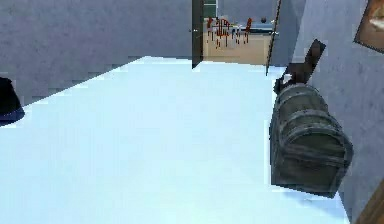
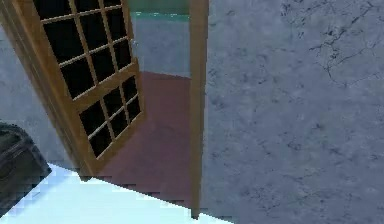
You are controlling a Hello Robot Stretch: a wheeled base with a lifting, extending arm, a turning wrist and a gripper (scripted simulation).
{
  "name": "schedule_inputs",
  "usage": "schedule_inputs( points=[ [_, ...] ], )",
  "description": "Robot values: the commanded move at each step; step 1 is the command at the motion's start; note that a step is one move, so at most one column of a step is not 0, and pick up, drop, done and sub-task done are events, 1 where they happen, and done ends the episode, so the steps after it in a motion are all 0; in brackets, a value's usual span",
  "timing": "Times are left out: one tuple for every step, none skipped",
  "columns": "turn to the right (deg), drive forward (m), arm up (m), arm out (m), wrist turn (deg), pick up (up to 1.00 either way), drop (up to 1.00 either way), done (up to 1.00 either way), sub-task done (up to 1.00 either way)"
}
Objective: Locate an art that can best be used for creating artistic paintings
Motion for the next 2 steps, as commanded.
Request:
schedule_inputs(
  points=[
    [0.0,1.0,0.0,0.0,0.0,0.0,0.0,0.0,0.0],
    [6.0,0.0,0.0,0.0,0.0,0.0,0.0,0.0,0.0]
  ],
)
